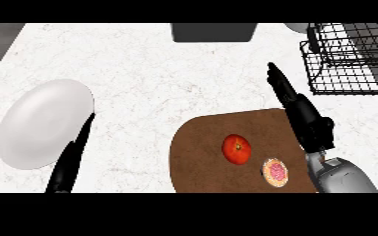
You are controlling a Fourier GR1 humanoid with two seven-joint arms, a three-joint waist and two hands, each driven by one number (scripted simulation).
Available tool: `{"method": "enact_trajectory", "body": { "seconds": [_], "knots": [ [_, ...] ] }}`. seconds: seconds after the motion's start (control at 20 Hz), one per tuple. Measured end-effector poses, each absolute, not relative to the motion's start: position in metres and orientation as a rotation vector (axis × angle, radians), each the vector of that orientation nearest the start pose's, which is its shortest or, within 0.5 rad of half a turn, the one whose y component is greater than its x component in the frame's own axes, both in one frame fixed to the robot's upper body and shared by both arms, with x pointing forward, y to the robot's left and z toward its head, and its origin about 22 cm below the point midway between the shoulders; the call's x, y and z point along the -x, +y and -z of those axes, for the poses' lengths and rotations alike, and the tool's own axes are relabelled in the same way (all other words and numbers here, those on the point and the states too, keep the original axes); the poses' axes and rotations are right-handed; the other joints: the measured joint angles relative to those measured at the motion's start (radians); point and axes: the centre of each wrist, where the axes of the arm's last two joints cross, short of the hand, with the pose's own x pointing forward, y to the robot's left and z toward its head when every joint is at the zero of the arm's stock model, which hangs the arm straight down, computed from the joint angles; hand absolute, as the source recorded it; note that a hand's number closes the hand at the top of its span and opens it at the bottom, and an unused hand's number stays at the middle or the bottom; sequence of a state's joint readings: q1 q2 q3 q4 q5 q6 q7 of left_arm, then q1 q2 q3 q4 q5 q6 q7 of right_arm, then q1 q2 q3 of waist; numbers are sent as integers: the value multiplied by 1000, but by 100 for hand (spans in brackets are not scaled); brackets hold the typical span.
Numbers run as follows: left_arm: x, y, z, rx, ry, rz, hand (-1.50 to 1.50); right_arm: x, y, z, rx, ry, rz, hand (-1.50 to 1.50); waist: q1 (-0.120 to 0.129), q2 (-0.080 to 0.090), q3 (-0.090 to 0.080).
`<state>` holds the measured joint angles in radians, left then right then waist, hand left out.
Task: Pick the cupcake from the cutting board and place it in the tiered basket
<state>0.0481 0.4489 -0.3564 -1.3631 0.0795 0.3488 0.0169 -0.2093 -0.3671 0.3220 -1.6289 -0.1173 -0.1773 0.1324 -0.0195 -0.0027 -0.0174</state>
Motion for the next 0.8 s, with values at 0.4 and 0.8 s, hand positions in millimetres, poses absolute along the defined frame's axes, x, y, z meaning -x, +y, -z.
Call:
{"method": "enact_trajectory", "body": {
  "seconds": [0.4,0.8],
  "knots": [
    [-202,320,-7,-541,-1378,211,0,-253,-251,-71,70,-1640,-75,-150,-62,-21,33],
    [-238,314,-32,-490,-1493,191,0,-177,-315,-64,469,-1433,94,-150,-46,-6,18]
  ]
}}
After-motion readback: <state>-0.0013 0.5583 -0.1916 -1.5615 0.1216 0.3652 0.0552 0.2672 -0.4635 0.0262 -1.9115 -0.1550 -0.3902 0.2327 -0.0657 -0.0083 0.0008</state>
